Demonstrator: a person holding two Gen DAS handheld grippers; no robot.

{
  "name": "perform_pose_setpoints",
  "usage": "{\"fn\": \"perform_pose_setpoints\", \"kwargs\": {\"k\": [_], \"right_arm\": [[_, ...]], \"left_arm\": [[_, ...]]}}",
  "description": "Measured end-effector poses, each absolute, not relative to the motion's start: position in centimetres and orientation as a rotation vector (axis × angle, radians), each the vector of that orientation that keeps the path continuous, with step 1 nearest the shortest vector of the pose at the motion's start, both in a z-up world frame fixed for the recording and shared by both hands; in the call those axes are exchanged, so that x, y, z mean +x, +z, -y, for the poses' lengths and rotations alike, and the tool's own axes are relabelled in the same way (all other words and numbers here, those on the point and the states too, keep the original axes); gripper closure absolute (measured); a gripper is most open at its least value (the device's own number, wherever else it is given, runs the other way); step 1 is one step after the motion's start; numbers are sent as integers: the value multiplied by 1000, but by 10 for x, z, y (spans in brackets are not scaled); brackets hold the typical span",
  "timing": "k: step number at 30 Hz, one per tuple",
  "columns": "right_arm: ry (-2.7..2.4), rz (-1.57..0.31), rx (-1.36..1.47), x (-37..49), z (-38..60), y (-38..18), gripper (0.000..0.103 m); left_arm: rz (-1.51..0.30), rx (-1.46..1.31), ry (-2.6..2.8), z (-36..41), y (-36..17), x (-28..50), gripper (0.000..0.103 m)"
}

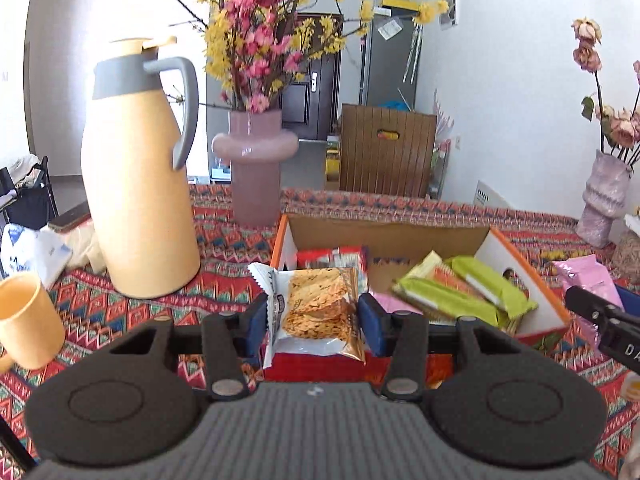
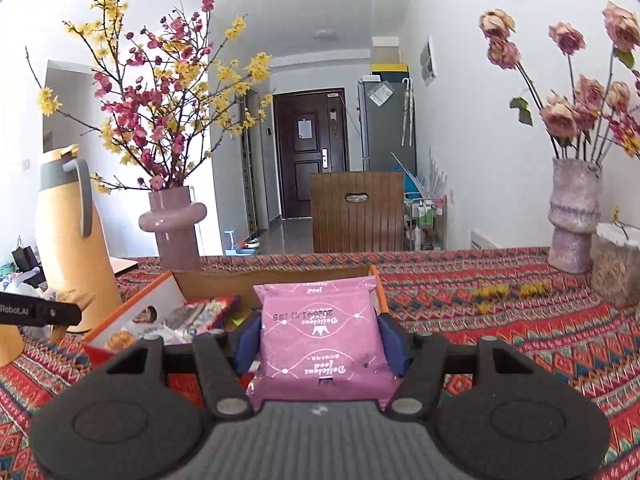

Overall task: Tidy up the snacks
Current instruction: 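Carry the cookie packet and pink packet over the box with both grippers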

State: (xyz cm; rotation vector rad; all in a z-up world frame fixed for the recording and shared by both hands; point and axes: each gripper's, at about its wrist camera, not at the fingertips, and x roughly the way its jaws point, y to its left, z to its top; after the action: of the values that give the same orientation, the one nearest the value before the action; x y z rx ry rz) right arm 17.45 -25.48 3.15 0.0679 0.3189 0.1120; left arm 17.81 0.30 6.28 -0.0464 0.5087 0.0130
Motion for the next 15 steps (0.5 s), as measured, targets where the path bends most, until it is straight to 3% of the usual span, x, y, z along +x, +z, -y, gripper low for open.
{"fn": "perform_pose_setpoints", "kwargs": {"k": [8, 15], "right_arm": [[128, -333, 49, 225, 232, 46, 42], [115, -385, 63, 268, 218, 27, 42]], "left_arm": [[-468, -44, 38, 0, 71, 213, 54], [-449, -52, 75, 3, 52, 242, 54]]}}
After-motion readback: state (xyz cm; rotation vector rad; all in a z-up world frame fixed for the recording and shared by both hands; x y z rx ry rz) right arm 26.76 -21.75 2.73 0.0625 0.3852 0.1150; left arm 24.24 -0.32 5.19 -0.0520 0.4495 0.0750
